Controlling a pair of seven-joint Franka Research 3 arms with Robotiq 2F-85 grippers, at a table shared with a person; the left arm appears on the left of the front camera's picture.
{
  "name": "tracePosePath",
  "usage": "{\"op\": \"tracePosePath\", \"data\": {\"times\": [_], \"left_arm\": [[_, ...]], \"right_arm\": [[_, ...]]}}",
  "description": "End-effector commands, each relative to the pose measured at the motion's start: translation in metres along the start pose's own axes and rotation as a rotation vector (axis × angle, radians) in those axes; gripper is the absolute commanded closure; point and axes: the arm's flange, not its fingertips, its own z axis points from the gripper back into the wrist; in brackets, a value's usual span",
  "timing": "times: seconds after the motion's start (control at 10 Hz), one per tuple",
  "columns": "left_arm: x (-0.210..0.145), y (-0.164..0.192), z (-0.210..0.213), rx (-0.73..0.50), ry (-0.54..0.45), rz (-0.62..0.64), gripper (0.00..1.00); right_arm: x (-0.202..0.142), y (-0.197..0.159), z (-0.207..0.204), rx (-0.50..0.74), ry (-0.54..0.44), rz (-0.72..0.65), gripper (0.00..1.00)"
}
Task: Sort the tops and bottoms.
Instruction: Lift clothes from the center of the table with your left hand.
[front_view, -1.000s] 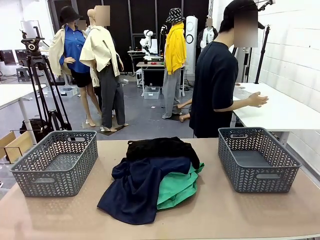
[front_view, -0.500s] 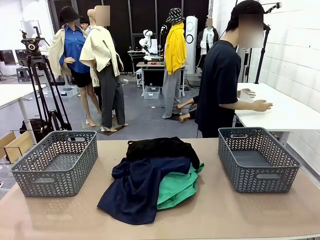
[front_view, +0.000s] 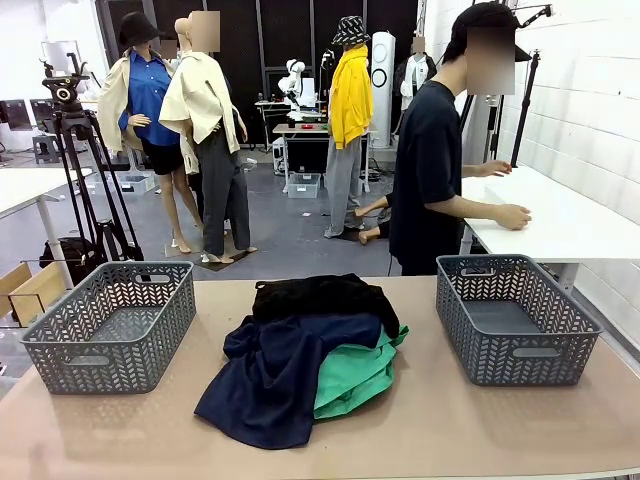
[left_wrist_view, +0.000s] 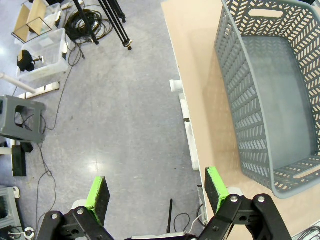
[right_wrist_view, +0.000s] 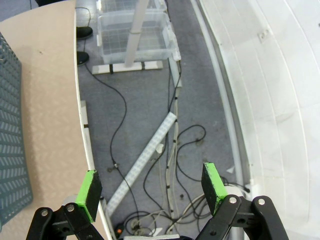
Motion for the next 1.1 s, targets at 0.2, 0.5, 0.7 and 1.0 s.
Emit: {"op": "tracePosePath", "data": {"times": [0.2, 0.5, 0.7, 1.0], "left_arm": [[-0.0017, 0.0016, -0.0001, 0.002, 0.001, 0.004, 0.0], [-0.0017, 0.0016, -0.0001, 0.002, 0.001, 0.004, 0.0], [-0.0017, 0.0016, -0.0001, 0.002, 0.001, 0.004, 0.0], [-0.0017, 0.0016, -0.0001, 0.002, 0.001, 0.004, 0.0]], "right_arm": [[0.0014, -0.0019, -0.0009, -0.003, 0.006, 0.003, 0.0], [0.0014, -0.0019, -0.0009, -0.003, 0.006, 0.003, 0.0], [0.0014, -0.0019, -0.0009, -0.003, 0.006, 0.003, 0.0], [0.0014, -0.0019, -0.0009, -0.003, 0.006, 0.003, 0.0]]}}
